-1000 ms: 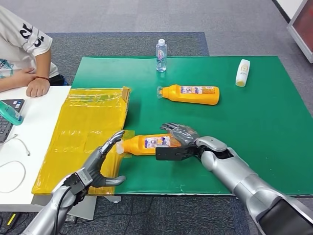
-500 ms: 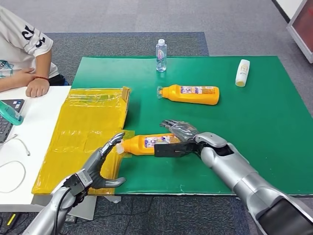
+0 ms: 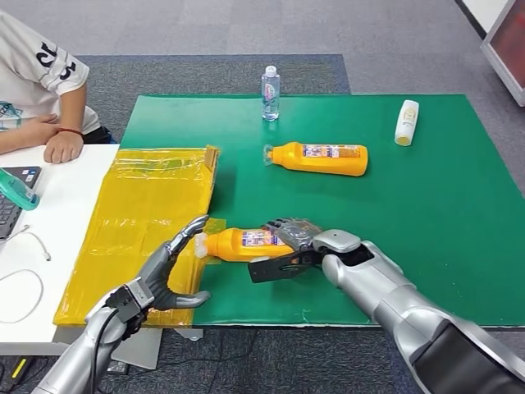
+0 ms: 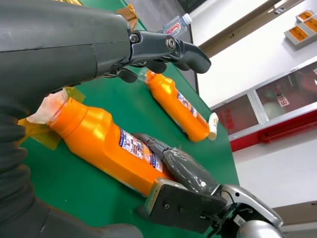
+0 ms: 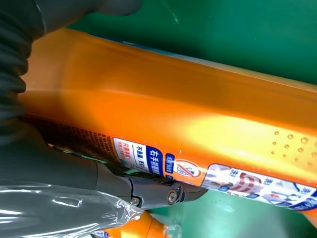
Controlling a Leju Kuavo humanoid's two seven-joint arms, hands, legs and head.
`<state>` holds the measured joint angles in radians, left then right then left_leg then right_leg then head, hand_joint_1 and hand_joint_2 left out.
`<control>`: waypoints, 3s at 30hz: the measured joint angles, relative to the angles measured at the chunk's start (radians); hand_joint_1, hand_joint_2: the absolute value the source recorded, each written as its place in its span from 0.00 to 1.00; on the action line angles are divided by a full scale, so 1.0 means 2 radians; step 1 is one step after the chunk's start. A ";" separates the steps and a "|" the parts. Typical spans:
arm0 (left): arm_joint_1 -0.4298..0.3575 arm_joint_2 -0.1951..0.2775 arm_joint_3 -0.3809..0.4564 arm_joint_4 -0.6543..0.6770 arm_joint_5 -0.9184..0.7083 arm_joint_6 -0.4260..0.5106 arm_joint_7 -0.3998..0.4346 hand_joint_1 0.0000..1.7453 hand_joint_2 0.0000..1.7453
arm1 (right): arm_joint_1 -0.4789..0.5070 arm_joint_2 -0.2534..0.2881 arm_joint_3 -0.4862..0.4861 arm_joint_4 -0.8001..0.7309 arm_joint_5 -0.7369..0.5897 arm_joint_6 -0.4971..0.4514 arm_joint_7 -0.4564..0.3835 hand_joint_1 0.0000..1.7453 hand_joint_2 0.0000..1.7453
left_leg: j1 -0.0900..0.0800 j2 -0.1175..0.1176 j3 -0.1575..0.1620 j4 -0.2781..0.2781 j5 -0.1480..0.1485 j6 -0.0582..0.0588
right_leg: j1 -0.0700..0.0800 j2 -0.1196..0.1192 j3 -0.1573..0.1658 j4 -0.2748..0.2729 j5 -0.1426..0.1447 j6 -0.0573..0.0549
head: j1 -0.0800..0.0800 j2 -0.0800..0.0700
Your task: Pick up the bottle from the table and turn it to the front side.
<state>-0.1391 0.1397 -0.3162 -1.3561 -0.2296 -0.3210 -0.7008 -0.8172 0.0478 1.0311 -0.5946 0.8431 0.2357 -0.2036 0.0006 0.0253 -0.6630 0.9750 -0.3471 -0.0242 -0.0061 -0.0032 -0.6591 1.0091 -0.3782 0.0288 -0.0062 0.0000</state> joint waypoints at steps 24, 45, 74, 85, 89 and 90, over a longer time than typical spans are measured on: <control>0.006 0.006 0.000 0.000 0.000 0.009 0.000 0.00 1.00 | 0.016 -0.011 -0.034 0.012 -0.077 -0.055 -0.005 1.00 1.00 | 0.000 0.000 0.001 0.000 0.000 0.000 | 0.000 0.000 0.001 0.000 0.001 0.000 | 0.000 0.000; 0.068 0.022 0.020 -0.045 -0.008 0.007 0.000 0.00 1.00 | 0.267 -0.089 -0.378 -0.243 -0.382 0.016 -0.138 1.00 1.00 | 0.000 -0.002 -0.002 0.000 -0.001 0.001 | 0.000 -0.002 -0.001 -0.001 -0.001 0.001 | 0.000 0.000; -0.046 0.046 0.015 0.043 0.094 -0.198 0.000 0.00 1.00 | 0.301 -0.031 -0.360 -0.328 -0.291 0.017 -0.163 1.00 1.00 | 0.000 -0.002 -0.002 0.000 0.001 0.000 | 0.000 -0.002 -0.002 0.000 0.000 0.000 | 0.000 0.000; -0.119 0.058 -0.001 0.096 0.129 -0.259 0.000 0.00 1.00 | 0.287 -0.018 -0.276 -0.322 -0.233 -0.040 -0.183 1.00 1.00 | 0.000 -0.002 -0.003 0.000 0.001 0.000 | 0.000 -0.002 -0.002 0.000 0.000 0.000 | 0.000 0.000; -0.131 0.058 -0.004 0.110 0.129 -0.258 0.000 0.00 1.00 | 0.286 -0.015 -0.265 -0.321 -0.225 -0.055 -0.183 1.00 1.00 | 0.000 -0.002 -0.003 0.000 0.001 0.000 | 0.000 -0.002 -0.002 0.000 0.000 0.000 | 0.000 0.000; -0.133 0.058 -0.005 0.113 0.130 -0.258 0.000 0.00 1.00 | 0.286 -0.015 -0.263 -0.321 -0.222 -0.060 -0.183 1.00 1.00 | 0.000 -0.002 -0.003 0.000 0.001 0.000 | 0.000 -0.002 -0.002 0.000 0.000 0.000 | 0.000 0.000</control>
<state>-0.4047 0.2561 -0.3263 -1.1307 0.0300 -0.8362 -0.7014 -0.2456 0.0185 0.5048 -1.2372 0.3988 0.1165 -0.5697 0.0007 0.0205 -0.6683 0.9751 -0.3454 -0.0250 -0.0059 -0.0070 -0.6633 1.0098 -0.3782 0.0285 -0.0064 0.0000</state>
